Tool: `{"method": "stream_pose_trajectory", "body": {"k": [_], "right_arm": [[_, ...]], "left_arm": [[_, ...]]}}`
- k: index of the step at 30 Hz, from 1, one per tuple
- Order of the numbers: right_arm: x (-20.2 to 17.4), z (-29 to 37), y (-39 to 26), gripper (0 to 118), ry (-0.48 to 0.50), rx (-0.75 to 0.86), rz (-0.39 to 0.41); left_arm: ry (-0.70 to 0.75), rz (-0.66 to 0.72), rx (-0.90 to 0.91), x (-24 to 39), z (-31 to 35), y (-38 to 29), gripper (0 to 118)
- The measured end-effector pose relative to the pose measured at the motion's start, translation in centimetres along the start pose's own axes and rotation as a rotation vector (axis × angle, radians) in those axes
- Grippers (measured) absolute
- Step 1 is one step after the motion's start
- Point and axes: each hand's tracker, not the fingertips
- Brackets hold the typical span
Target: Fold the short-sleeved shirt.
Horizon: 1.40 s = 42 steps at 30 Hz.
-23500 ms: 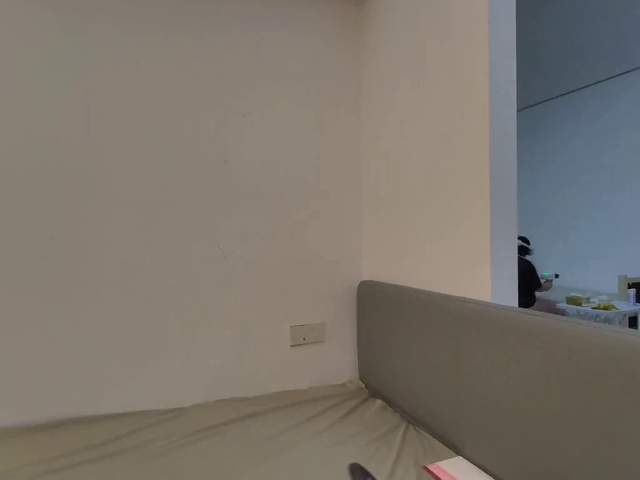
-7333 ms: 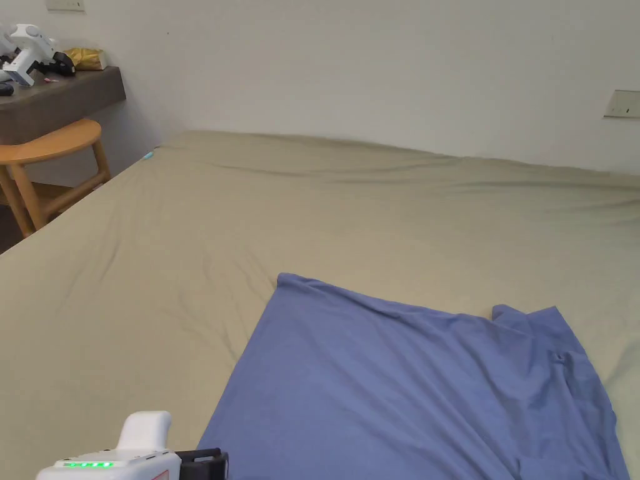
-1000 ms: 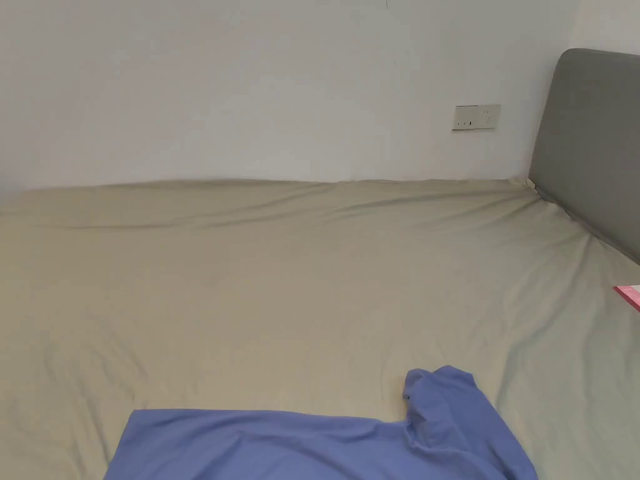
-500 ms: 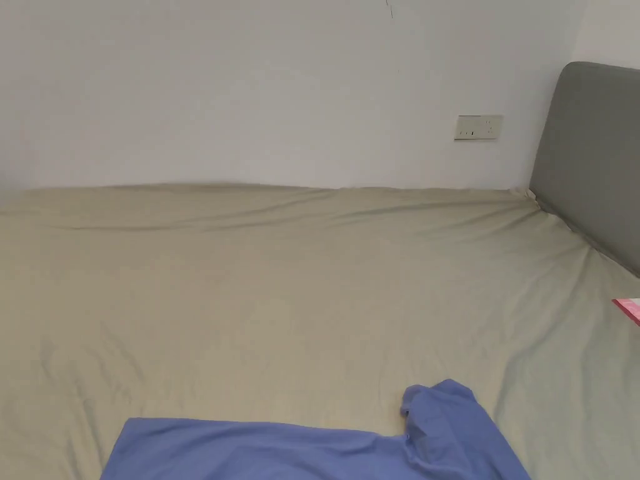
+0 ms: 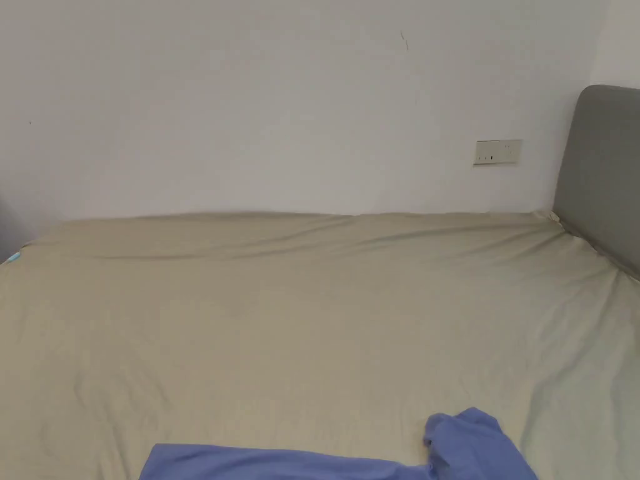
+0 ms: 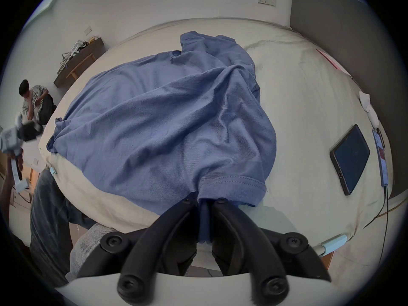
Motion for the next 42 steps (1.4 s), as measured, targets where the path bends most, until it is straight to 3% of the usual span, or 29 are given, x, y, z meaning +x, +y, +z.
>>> {"method": "stream_pose_trajectory", "body": {"k": [1,2,4,7,14,19,24,26,27,29,32,35,36,38,40,42], "right_arm": [[0.0,0.0,-0.1,13,0.001,0.013,0.002],[0.1,0.0,-0.3,14,0.005,0.023,-0.003],[0.4,0.2,-0.6,21,0.026,0.051,-0.021],[0.7,0.3,-1.5,46,0.11,0.103,-0.049],[-1.1,1.2,-1.3,97,0.081,0.111,0.019],[-1.7,5.9,-0.6,101,0.143,0.336,-0.045],[-2.2,9.8,0.6,102,0.094,0.409,-0.05],[-2.1,10.7,1.0,102,0.093,0.433,-0.045],[-2.1,11.2,1.3,102,0.09,0.447,-0.04],[-1.7,12.1,2.0,102,0.079,0.468,-0.021],[-1.4,13.9,4.0,102,0.053,0.508,-0.004],[-0.7,14.8,7.7,102,0.077,0.551,0.031],[-0.3,14.4,8.9,102,0.072,0.569,0.051],[-0.1,13.4,11.9,102,-0.011,0.576,0.072],[0.0,11.8,14.7,102,-0.088,0.541,0.094],[0.5,9.4,17.5,102,-0.09,0.515,0.106]], "left_arm": [[0.012,-0.022,-0.026,0.5,0.4,1.5,117],[0.033,-0.048,0.074,0.9,1.0,3.1,116],[0.074,-0.041,0.075,1.6,0.2,6.0,118],[0.087,-0.017,0.125,1.6,-2.9,9.3,118],[0.168,0.053,-0.171,-1.2,-21.0,13.6,116],[0.251,0.024,-0.254,-1.4,-28.7,14.5,114],[0.332,-0.111,-0.257,-1.1,-32.4,15.0,114],[0.285,-0.154,-0.323,-1.0,-33.7,14.4,114],[0.258,-0.146,-0.363,-1.1,-34.0,13.6,109],[0.232,-0.037,-0.246,-1.8,-32.7,13.3,104],[0.201,-0.121,-0.269,-1.2,-31.9,13.4,85],[0.176,-0.266,-0.294,0.8,-31.5,14.1,34],[0.149,-0.302,-0.299,1.6,-31.3,14.4,3],[0.225,-0.388,-0.309,2.9,-31.3,13.9,3],[0.163,-0.355,-0.334,3.3,-31.0,13.6,3],[0.148,-0.319,-0.31,3.4,-30.2,13.5,3]]}}
